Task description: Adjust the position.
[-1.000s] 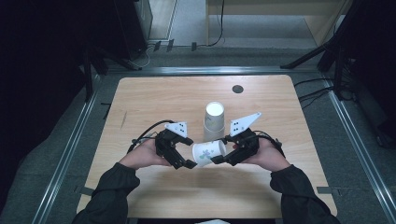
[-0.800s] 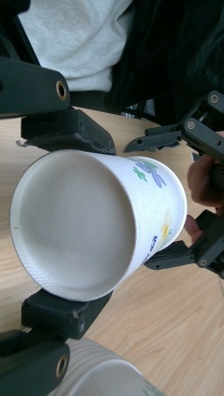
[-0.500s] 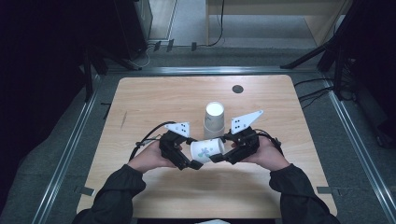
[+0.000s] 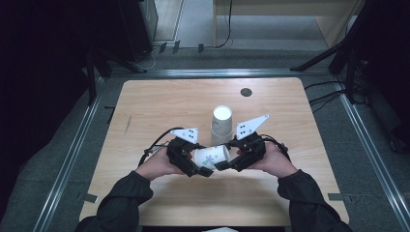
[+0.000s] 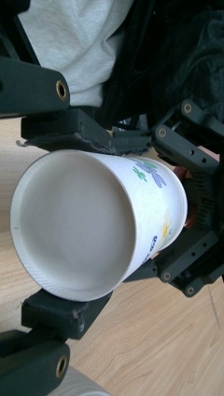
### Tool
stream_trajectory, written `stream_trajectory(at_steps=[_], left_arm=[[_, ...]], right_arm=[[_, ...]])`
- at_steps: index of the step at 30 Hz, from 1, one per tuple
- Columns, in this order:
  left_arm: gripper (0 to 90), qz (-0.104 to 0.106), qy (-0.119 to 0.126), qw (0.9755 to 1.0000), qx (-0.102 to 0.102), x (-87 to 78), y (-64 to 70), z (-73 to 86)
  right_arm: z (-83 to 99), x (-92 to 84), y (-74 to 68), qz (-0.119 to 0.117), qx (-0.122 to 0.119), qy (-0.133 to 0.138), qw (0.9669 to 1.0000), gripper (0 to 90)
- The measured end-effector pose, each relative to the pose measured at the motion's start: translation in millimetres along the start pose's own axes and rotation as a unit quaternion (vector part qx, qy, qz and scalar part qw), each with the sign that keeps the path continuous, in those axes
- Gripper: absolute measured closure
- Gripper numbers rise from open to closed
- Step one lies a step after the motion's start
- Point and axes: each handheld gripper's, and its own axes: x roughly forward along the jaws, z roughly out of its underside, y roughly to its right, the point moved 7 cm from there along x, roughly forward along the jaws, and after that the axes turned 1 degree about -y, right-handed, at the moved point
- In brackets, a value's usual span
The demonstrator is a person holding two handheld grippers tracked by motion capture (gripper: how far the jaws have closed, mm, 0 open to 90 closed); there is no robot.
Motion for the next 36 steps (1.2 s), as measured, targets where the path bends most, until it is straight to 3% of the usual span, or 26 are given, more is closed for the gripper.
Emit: stream_trajectory(at_steps=[12,17,23,28,32,36], left_arm=[[23.4,-0.002,-0.004,1.0,0.002,-3.0,-0.9,-0.7],[23.4,-0.003,-0.009,1.0,0.001,-7.5,-4.4,-1.0],[23.4,-0.006,-0.002,1.0,0.003,-17.7,-4.4,-1.2],[23.3,-0.027,-0.03,0.9991,0.01,-22.2,-5.4,-0.6],[23.3,-0.029,-0.039,0.9988,0.007,-26.8,-7.6,-1.8],[23.3,-0.042,-0.065,0.9969,0.015,-27.9,-9.3,-0.2]], right_arm=[[-0.2,0.9,-0.5,0.0,0.002,0.0,1.0,33.3],[2.1,3.1,1.9,0.023,-0.003,-0.01,0.9997,25.1],[7.8,3.7,4.0,0.031,0.002,-0.022,0.9993,23.3],[8.6,4.8,5.5,0.034,-0.003,-0.026,0.9991,23.2],[13.1,4.2,7.5,0.04,-0.003,-0.036,0.9986,23.2],[15.4,2.9,9.5,0.047,-0.005,-0.038,0.9982,23.1]])
